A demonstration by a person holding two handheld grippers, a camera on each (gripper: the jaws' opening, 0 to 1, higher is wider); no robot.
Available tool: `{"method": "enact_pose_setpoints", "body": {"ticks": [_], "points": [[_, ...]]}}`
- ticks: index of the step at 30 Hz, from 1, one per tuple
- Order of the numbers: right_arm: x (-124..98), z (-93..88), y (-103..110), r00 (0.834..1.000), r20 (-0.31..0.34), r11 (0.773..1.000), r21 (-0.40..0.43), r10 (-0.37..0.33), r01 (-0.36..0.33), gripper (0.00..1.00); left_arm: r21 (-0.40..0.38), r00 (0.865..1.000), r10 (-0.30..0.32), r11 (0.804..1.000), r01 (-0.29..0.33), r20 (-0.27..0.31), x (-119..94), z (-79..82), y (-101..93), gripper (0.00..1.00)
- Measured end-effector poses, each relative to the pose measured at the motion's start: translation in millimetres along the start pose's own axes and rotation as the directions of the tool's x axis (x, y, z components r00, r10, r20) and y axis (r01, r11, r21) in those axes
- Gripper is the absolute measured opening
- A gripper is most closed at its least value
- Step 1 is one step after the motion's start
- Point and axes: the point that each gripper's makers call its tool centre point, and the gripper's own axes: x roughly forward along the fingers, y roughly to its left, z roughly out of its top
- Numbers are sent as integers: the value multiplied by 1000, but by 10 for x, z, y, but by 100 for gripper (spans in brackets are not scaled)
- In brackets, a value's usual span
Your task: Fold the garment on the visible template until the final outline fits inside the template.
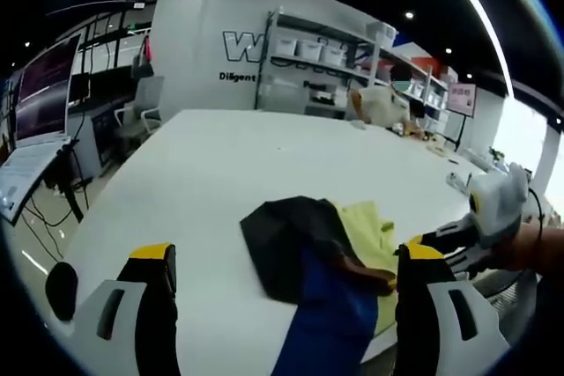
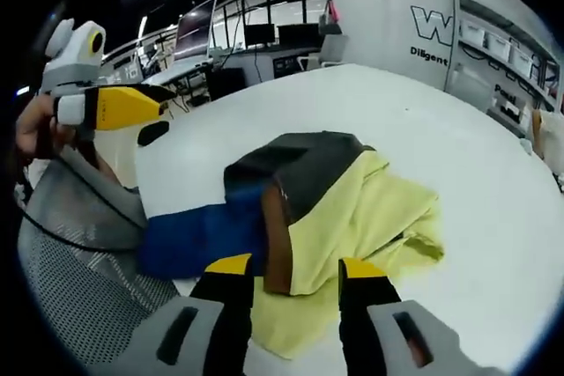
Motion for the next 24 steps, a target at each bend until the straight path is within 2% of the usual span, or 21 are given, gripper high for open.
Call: {"method": "enact_pose_setpoints", "body": {"ticks": [4, 10, 14, 18, 24], "points": [[43, -9, 81, 999, -5, 999, 2, 38, -38, 23, 2, 1000, -9, 1000, 9, -2, 4, -3, -15, 97], [117, -71, 75, 998, -51, 998, -41, 37, -39, 22, -2, 1000, -18, 1000, 18, -4, 16, -4, -32, 96], [158, -124, 46, 996, -82, 998, -60, 27, -32, 18, 0, 1000, -20, 1000, 20, -6, 20, -5, -37, 96], [177, -143, 20, 996, -92, 997, -69, 18, -25, 15, -1, 1000, -18, 1000, 18, -9, 22, -13, -31, 96], [194, -141, -48, 995, -101, 997, -76, -7, 0, 5, 3, 1000, -19, 1000, 19, -10, 22, -12, -24, 96]]}}
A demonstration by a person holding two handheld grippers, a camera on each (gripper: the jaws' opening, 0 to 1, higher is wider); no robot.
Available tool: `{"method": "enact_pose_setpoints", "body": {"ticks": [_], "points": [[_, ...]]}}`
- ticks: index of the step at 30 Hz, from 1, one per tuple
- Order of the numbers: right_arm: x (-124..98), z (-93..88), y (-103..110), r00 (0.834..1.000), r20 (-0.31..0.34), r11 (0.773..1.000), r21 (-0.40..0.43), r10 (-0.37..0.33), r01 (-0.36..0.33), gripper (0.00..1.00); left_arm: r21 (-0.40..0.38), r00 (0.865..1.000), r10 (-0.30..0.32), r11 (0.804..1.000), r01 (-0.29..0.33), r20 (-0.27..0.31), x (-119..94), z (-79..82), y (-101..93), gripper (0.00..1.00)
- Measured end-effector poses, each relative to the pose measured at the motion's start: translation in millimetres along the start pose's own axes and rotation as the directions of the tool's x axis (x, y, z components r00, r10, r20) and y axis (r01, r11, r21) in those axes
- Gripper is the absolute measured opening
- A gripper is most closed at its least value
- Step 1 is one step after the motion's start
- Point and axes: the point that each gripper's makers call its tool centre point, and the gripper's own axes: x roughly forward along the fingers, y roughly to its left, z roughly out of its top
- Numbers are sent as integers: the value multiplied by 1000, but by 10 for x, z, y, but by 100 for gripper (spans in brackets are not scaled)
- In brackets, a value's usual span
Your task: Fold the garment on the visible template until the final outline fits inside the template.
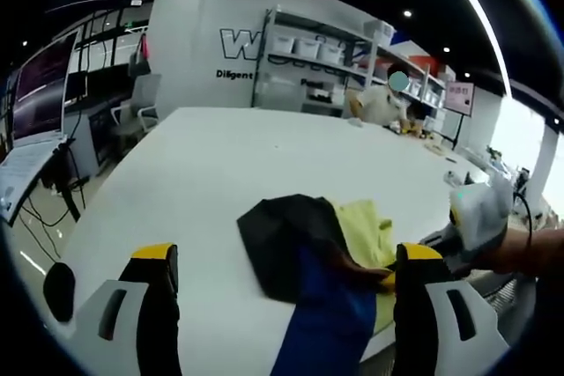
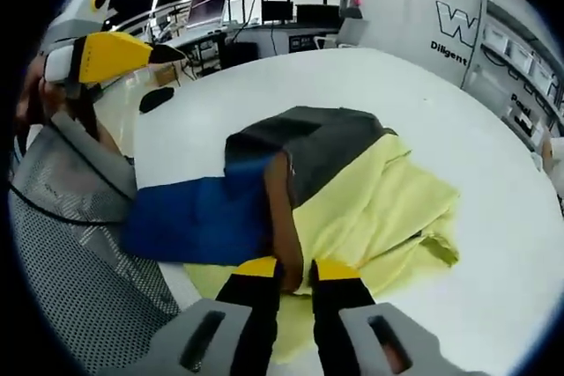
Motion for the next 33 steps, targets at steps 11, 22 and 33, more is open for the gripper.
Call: {"method": "enact_pose_setpoints", "body": {"ticks": [11, 22, 33], "points": [[-75, 101, -52, 1000, 27, 1000, 2, -4, 4, 0, 21, 1000, -14, 1000, 14, -2, 32, 3, -28, 94], [-170, 249, -89, 998, 67, 1000, 1, -3, 3, 0, 132, 999, -44, 990, 45, -8, 147, 100, -39, 90], [-243, 349, -124, 996, 89, 1000, -11, -10, 11, 0, 315, 990, -122, 939, 137, -68, 333, 115, -193, 86]]}}
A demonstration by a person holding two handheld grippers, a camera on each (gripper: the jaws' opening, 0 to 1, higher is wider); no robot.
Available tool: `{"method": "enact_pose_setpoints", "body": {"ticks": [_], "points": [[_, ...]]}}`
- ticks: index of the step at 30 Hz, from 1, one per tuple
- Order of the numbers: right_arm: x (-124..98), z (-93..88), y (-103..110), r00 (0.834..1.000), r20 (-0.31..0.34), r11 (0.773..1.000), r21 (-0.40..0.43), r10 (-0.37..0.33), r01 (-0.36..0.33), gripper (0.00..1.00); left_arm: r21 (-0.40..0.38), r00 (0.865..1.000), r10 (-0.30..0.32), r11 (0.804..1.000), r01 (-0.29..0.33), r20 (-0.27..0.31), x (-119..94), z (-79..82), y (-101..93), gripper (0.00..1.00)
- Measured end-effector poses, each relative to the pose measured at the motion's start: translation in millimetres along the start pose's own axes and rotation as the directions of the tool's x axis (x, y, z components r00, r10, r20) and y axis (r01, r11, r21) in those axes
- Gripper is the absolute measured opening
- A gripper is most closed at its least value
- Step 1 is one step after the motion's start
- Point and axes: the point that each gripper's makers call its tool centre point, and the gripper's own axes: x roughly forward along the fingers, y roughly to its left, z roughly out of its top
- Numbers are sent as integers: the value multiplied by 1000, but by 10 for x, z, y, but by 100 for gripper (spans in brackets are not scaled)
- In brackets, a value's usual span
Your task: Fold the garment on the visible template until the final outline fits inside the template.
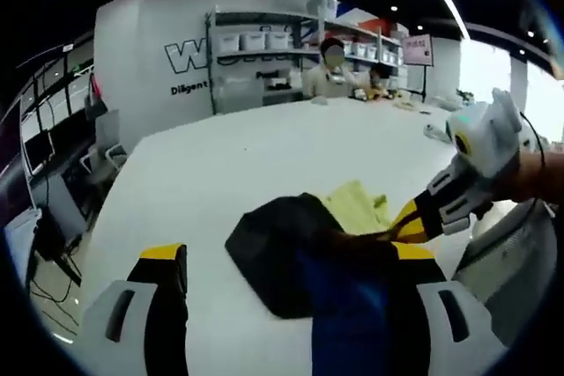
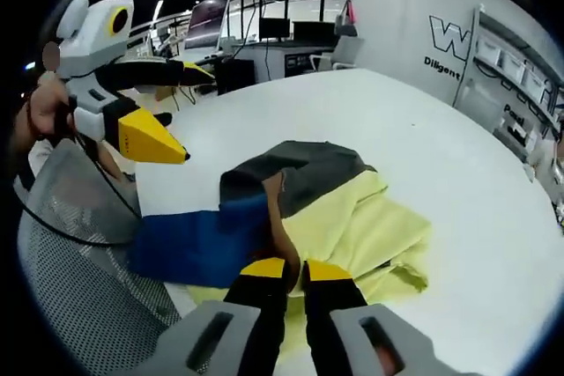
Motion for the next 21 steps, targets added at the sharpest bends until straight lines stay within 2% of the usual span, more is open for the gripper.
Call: {"method": "enact_pose_setpoints", "body": {"ticks": [6, 9, 13, 16, 19, 20, 21], "points": [[-2, 42, -11, 1000, 4, 1000, -10, -2, 2, 0, 149, 1000, -18, 989, 21, -17, 73, 66, 25, 83], [-12, 69, -25, 1000, 6, 1000, -13, -1, 1, 0, 186, 999, -43, 981, 47, -26, 107, 81, 8, 82], [-15, 98, -41, 1000, 5, 1000, -15, 1, -1, 0, 232, 997, -58, 971, 66, -44, 160, 63, -5, 76], [-21, 123, -51, 1000, 7, 1000, -15, 1, -1, 0, 270, 994, -91, 957, 102, -54, 212, 55, -57, 71], [-22, 148, -54, 1000, 10, 1000, -21, 4, -4, 0, 340, 989, -134, 929, 149, -65, 288, 58, -120, 65], [-21, 150, -56, 1000, 10, 1000, -21, 5, -4, 0, 350, 989, -135, 925, 150, -67, 298, 59, -122, 63], [-17, 164, -65, 1000, 11, 1000, -20, 5, -5, 0, 406, 987, -140, 900, 158, -76, 343, 60, -134, 61]]}}
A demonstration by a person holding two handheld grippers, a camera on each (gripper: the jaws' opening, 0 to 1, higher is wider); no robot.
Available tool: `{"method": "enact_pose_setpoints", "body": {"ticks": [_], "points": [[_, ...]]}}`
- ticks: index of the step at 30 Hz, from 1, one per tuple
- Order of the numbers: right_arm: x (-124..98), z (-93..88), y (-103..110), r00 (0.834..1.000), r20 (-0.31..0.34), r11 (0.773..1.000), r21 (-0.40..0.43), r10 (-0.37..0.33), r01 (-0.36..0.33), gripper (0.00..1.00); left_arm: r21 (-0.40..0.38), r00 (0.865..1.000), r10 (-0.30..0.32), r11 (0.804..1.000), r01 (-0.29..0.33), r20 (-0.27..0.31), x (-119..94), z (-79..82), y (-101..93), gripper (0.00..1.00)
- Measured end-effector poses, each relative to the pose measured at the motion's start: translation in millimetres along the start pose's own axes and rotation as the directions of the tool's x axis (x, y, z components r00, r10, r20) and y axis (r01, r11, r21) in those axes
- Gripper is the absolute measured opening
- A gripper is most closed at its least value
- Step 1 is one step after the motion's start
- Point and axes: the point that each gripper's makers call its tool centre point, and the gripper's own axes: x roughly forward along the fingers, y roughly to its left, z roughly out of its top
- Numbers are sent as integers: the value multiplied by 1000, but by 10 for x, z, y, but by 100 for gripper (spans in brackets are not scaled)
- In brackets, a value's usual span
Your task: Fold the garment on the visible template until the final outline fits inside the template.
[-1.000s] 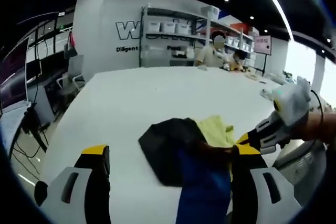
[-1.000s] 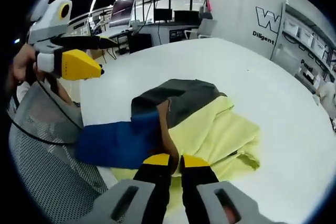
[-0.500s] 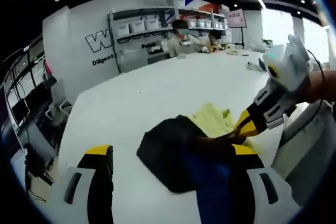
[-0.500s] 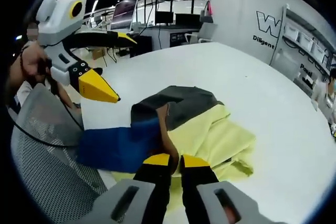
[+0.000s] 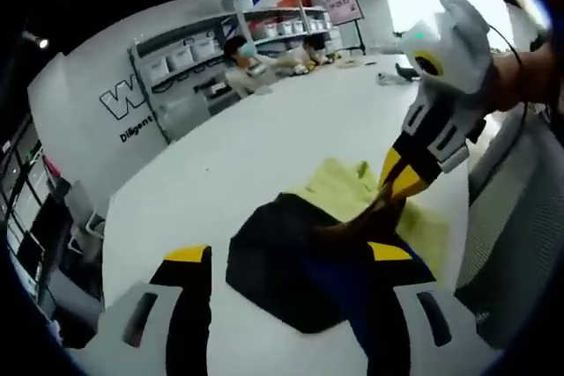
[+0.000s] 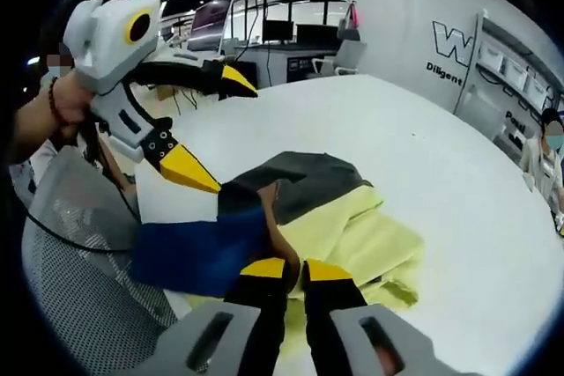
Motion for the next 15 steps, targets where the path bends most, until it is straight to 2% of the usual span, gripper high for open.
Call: {"method": "enact_pose_setpoints", "body": {"ticks": [4, 7, 12, 14, 15], "points": [[-6, 23, -9, 1000, 4, 1000, 1, 0, -1, 0, 30, 1000, -24, 999, 25, -13, 78, -23, -29, 49], [-17, 48, -21, 1000, 8, 1000, -4, 2, -1, 0, 64, 998, -57, 996, 58, -20, 136, -38, -74, 48], [-22, 70, -48, 1000, 11, 1000, -13, 1, -1, 0, 166, 995, -98, 981, 98, -8, 225, -19, -132, 43], [-18, 77, -51, 1000, 11, 1000, -17, 3, -2, 0, 242, 992, -124, 962, 124, -16, 274, -18, -170, 41], [-17, 80, -49, 1000, 11, 1000, -17, 4, -4, 0, 302, 992, -124, 946, 122, -14, 304, 0, -178, 42]]}}
